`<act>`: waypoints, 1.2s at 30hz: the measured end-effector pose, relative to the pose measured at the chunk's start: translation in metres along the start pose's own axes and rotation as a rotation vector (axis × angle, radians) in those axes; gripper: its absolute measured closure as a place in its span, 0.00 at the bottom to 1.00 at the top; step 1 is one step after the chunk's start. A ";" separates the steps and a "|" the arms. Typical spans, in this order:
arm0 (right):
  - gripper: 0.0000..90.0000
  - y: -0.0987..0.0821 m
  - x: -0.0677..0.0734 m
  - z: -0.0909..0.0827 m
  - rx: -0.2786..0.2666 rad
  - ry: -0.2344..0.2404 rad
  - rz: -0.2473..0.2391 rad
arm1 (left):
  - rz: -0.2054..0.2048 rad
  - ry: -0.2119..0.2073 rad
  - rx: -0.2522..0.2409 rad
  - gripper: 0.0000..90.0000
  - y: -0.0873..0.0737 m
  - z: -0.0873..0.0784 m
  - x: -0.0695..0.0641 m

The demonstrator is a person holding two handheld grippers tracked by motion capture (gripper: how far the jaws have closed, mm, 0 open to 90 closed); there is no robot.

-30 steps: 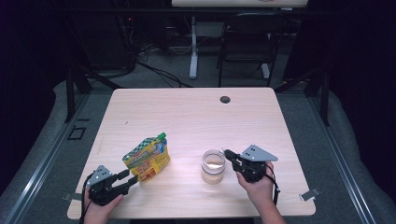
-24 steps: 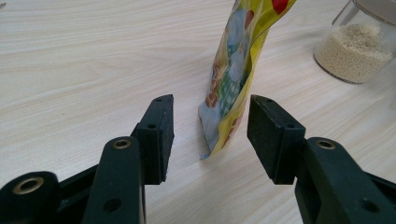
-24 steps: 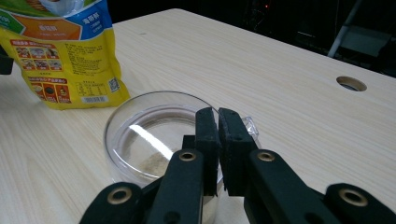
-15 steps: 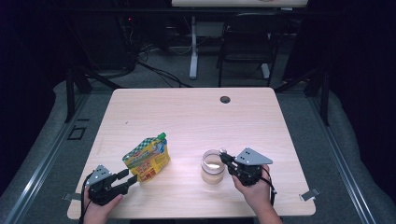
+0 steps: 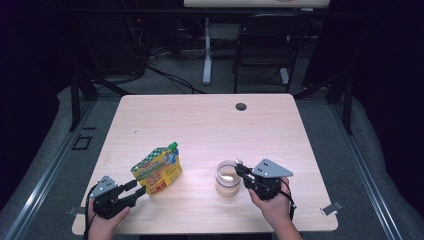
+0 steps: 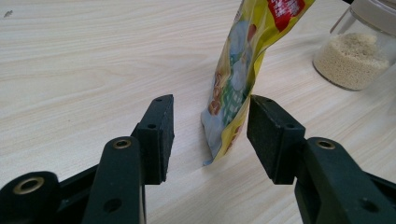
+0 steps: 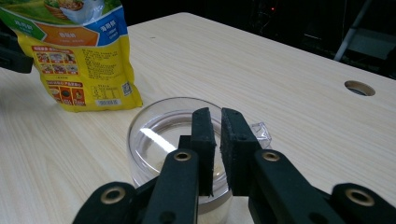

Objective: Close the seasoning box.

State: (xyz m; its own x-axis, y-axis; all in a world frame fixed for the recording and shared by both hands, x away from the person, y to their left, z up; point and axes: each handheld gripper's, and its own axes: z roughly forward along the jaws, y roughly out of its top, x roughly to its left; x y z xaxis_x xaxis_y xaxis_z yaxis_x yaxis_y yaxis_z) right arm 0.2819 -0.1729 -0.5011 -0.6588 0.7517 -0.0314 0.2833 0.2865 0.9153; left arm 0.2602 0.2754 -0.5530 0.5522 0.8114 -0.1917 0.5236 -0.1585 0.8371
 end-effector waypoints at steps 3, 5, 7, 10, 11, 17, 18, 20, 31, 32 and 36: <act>0.91 0.003 -0.001 -0.001 0.002 -0.004 0.003 | -0.004 0.002 -0.002 0.57 0.001 -0.002 0.001; 0.89 0.005 -0.003 -0.001 0.006 -0.009 0.006 | -0.010 0.006 -0.013 0.57 0.001 -0.003 0.002; 0.87 0.006 -0.006 -0.003 0.005 -0.009 0.025 | -0.013 0.006 -0.015 0.57 0.002 -0.005 0.003; 0.85 0.007 -0.011 -0.007 -0.003 -0.011 0.052 | -0.021 0.010 -0.025 0.57 0.002 -0.007 0.005; 0.84 0.007 -0.012 -0.009 -0.005 -0.013 0.059 | -0.024 0.011 -0.026 0.57 0.002 -0.008 0.005; 0.78 0.004 -0.017 -0.022 0.011 -0.044 0.046 | -0.033 0.025 -0.040 0.57 0.003 -0.011 0.007; 0.77 0.004 -0.018 -0.025 0.014 -0.048 0.050 | -0.040 0.025 -0.044 0.57 0.003 -0.012 0.007; 0.74 0.002 -0.021 -0.030 0.012 -0.059 0.061 | -0.041 0.031 -0.055 0.57 0.003 -0.012 0.008; 0.61 -0.023 -0.039 -0.055 0.035 -0.131 0.129 | -0.061 0.062 -0.057 0.55 0.002 -0.016 0.014; 0.60 -0.026 -0.041 -0.056 0.039 -0.137 0.138 | -0.064 0.066 -0.064 0.55 0.002 -0.016 0.014; 0.57 -0.038 -0.047 -0.058 0.041 -0.161 0.172 | -0.069 0.076 -0.059 0.55 0.002 -0.017 0.017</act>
State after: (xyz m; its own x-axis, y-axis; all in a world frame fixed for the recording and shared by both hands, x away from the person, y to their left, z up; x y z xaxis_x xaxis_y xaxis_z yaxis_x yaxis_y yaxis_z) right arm 0.2616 -0.2537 -0.5108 -0.4798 0.8755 0.0571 0.4118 0.1672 0.8958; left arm 0.2597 0.2987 -0.5463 0.4642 0.8600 -0.2119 0.5184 -0.0698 0.8523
